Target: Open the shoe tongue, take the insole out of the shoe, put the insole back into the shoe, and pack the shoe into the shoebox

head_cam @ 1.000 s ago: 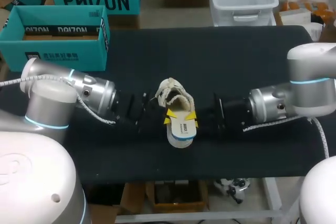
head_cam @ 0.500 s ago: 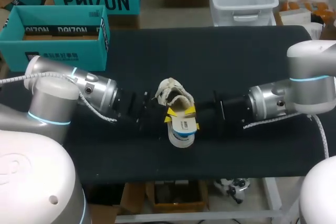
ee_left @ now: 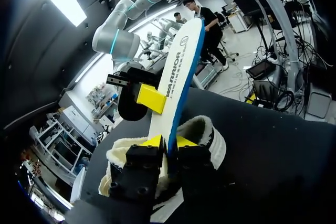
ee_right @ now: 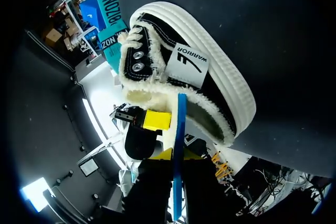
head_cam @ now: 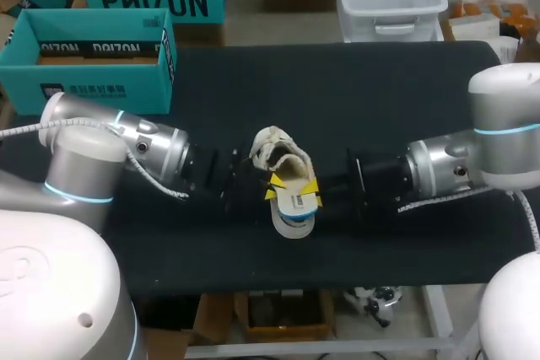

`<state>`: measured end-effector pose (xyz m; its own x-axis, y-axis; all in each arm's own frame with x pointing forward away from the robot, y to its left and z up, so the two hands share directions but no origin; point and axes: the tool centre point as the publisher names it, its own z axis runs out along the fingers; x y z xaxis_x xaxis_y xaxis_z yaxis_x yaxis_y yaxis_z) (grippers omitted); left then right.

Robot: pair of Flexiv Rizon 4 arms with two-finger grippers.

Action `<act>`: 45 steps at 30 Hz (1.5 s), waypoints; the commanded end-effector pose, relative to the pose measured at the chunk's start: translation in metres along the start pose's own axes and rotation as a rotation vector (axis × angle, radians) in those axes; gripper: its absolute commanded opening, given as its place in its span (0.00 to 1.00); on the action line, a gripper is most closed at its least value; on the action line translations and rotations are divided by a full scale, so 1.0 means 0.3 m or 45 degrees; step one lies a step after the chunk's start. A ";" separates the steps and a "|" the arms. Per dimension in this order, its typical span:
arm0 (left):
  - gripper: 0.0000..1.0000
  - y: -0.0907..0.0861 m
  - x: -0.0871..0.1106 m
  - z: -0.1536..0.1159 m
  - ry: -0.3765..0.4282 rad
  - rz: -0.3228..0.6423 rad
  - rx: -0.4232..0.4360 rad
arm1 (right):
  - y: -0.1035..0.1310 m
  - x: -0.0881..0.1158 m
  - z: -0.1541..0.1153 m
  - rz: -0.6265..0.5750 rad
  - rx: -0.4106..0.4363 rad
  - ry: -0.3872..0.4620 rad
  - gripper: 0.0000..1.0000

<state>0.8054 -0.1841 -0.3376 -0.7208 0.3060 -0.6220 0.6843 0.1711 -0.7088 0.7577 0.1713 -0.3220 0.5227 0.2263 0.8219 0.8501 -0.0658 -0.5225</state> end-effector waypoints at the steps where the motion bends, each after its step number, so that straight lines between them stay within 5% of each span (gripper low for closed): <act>1: 0.84 -0.045 0.019 -0.014 -0.020 0.032 0.025 | 0.011 -0.010 0.004 -0.003 0.013 0.009 0.00; 3: 0.76 -0.065 0.025 -0.012 -0.021 0.052 0.047 | 0.016 -0.017 0.005 -0.003 0.018 0.014 0.00; 7: 0.05 -0.078 0.027 -0.006 -0.024 0.065 0.042 | 0.022 -0.027 0.005 0.002 0.022 0.025 0.00; 8: 0.00 -0.075 0.024 -0.002 -0.022 0.068 0.039 | 0.028 -0.030 0.004 0.003 0.025 0.029 0.00; 22: 0.00 0.018 0.000 0.010 -0.023 -0.017 -0.049 | 0.162 -0.020 0.027 0.007 0.121 0.022 0.00; 32: 0.00 0.040 0.011 0.006 -0.016 -0.044 -0.043 | 0.145 -0.023 0.015 0.006 0.106 0.020 0.00; 33: 0.00 0.039 0.012 0.006 -0.015 -0.042 -0.040 | 0.134 -0.022 0.013 0.001 0.098 0.024 0.09; 35: 0.00 0.034 0.014 0.002 -0.016 -0.037 -0.035 | 0.104 -0.019 0.005 -0.007 0.068 0.019 0.45; 37: 0.00 0.028 0.018 -0.001 -0.018 -0.032 -0.032 | 0.072 -0.016 -0.007 -0.014 0.041 0.015 0.67; 38: 0.00 0.027 0.018 -0.001 -0.019 -0.031 -0.031 | 0.066 -0.015 -0.009 -0.015 0.037 0.014 0.70; 41: 0.00 0.022 0.020 -0.004 -0.024 -0.028 -0.022 | 0.031 -0.008 -0.019 -0.021 0.014 0.005 0.63; 45: 0.00 0.018 0.022 -0.004 -0.028 -0.027 -0.016 | 0.015 -0.005 -0.021 -0.023 0.006 -0.008 0.32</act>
<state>0.8066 -0.1808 -0.3438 -0.7374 0.2891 -0.6105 0.6694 0.1915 -0.7178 0.7690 0.1666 -0.3329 0.5079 0.2250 0.8315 0.8529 0.0039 -0.5220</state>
